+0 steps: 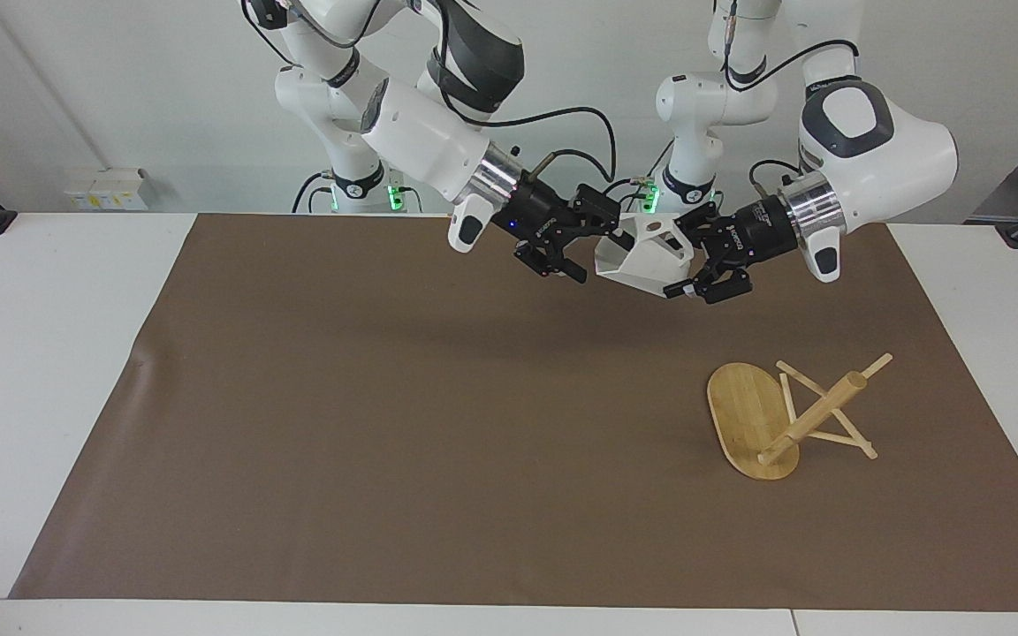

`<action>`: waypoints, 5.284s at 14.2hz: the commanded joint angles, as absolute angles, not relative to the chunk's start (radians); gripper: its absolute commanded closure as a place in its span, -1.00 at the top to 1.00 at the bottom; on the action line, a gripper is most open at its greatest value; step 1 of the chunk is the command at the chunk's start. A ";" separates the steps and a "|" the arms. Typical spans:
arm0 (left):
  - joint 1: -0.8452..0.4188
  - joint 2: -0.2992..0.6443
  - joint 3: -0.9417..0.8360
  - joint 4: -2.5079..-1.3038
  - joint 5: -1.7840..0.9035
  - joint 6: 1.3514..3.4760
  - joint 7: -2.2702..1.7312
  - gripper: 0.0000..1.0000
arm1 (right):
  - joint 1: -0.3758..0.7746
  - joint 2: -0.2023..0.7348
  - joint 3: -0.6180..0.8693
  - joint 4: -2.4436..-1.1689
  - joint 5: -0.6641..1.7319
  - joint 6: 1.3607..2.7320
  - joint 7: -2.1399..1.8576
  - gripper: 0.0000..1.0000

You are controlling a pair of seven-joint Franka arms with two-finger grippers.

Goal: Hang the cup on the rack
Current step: 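Open the right gripper and withdraw it while the left gripper holds the cup, then hang the cup on the mug tree peg with the left gripper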

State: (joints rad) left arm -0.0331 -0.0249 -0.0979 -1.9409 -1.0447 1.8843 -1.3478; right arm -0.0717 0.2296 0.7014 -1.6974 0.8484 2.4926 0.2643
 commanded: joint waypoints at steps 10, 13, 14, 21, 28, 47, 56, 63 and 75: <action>0.017 -0.058 -0.092 -2.048 -0.911 2.055 -1.813 -1.00 | -0.089 0.218 0.689 -1.732 0.623 2.445 0.255 1.00; -0.032 -0.072 -0.095 -2.120 -0.911 2.250 -1.919 -1.00 | -0.091 0.215 0.652 -1.730 0.481 2.366 0.249 1.00; -0.040 -0.072 -0.097 -2.137 -0.911 2.294 -1.939 -1.00 | -0.091 0.213 0.640 -1.730 0.441 2.341 0.239 1.00; -0.064 -0.072 -0.098 -2.187 -0.913 2.469 -2.048 -1.00 | -0.092 0.175 0.480 -1.740 0.347 2.142 -0.010 1.00; -0.066 -0.071 -0.100 -2.195 -0.916 2.533 -2.109 -1.00 | -0.092 0.153 0.302 -1.740 0.232 1.996 -0.283 1.00; -0.051 -0.054 -0.098 -2.201 -0.925 2.665 -2.229 -1.00 | -0.094 0.126 0.084 -1.612 0.072 1.744 -0.384 1.00; -0.049 -0.040 -0.098 -2.204 -0.925 2.707 -2.298 -1.00 | -0.092 0.089 0.035 -1.583 0.048 1.651 -0.216 1.00; -0.048 -0.028 -0.097 -2.204 -0.923 2.736 -2.358 -1.00 | -0.092 0.089 0.015 -1.568 0.011 1.629 -0.040 1.00; -0.048 -0.012 -0.095 -2.214 -0.923 2.790 -2.444 0.99 | -0.092 0.052 -0.018 -1.565 -0.021 1.643 -0.046 1.00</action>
State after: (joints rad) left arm -0.0458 -0.0106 -0.0971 -2.2044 -0.9266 2.7660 -2.4227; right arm -0.0892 0.0655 -0.0153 -1.5579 -0.0029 1.6498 -0.0620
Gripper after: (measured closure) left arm 0.278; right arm 0.000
